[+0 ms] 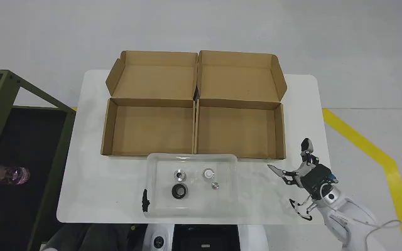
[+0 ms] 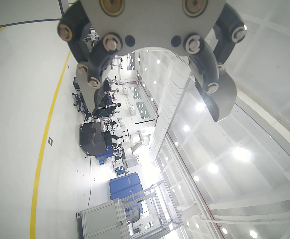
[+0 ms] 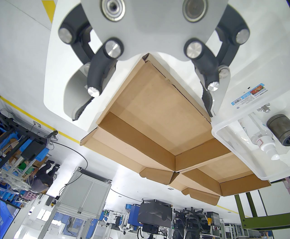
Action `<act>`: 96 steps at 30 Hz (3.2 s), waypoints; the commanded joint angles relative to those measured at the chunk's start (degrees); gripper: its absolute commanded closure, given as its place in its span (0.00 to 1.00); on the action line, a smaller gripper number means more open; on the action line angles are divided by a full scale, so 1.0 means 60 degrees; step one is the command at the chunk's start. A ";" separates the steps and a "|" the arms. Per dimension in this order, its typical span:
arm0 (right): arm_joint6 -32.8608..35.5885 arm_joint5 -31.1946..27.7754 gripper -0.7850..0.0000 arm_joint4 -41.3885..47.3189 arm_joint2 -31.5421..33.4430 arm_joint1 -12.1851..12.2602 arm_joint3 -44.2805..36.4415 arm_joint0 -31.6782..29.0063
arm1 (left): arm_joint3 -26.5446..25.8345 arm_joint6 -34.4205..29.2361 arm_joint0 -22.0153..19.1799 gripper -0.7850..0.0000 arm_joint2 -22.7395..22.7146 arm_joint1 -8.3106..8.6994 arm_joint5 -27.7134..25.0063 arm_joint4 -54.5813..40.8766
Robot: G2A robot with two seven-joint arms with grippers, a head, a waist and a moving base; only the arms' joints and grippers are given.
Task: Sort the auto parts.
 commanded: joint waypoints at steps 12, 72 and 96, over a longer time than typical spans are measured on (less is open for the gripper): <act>0.0000 0.0000 0.00 0.0000 0.0000 0.0000 0.0000 0.0000 | 0.0000 0.0000 0.0000 0.00 0.0000 0.0000 0.0000 0.0000; 0.7125 -0.3233 0.00 0.1012 -0.6013 0.0125 -0.0511 0.4159 | 0.0000 0.0000 0.0000 0.00 0.0000 0.0000 0.0000 0.0000; 0.7620 -0.2366 0.61 0.0778 -0.6112 0.0247 0.0018 0.4511 | 0.0000 0.0000 0.0000 0.00 0.0000 0.0000 0.0000 0.0000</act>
